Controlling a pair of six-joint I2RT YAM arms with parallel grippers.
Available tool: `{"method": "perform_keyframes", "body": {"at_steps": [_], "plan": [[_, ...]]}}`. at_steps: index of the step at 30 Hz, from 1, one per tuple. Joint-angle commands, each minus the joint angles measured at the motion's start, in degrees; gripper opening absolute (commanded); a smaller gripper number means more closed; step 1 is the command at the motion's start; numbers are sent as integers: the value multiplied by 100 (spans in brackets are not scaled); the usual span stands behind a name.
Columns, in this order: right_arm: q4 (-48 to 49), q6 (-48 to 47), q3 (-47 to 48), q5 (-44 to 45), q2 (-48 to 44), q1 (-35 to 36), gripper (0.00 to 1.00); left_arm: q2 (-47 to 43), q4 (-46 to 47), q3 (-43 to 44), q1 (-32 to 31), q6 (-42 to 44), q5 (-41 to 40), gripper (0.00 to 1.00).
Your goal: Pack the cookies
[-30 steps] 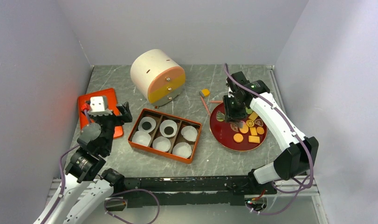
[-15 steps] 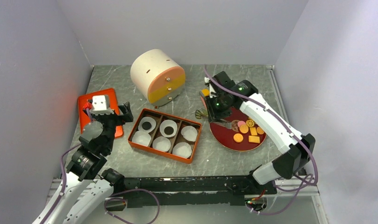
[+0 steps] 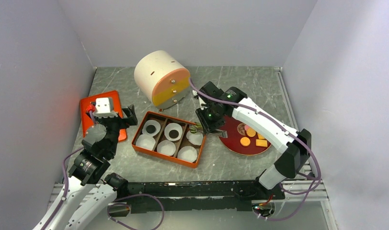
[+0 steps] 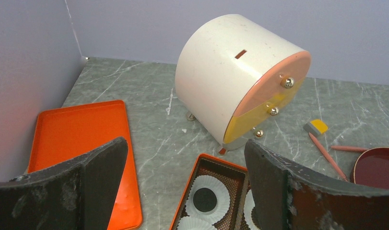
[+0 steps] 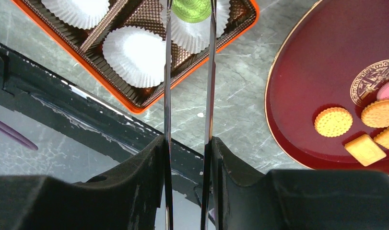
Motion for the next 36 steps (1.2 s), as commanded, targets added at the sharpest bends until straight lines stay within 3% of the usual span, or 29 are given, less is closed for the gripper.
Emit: {"method": "perform_keyframes", "body": {"at_steps": [1, 22, 36], "plan": [[10, -97, 48, -35, 87, 134, 32, 40, 148, 56, 26, 12, 75, 96], [-9, -144, -166, 335, 416, 372, 39, -28, 139, 52, 29, 21, 62, 96], [40, -140, -140, 337, 455, 420, 49, -40, 139, 52, 30, 21, 59, 96]]}}
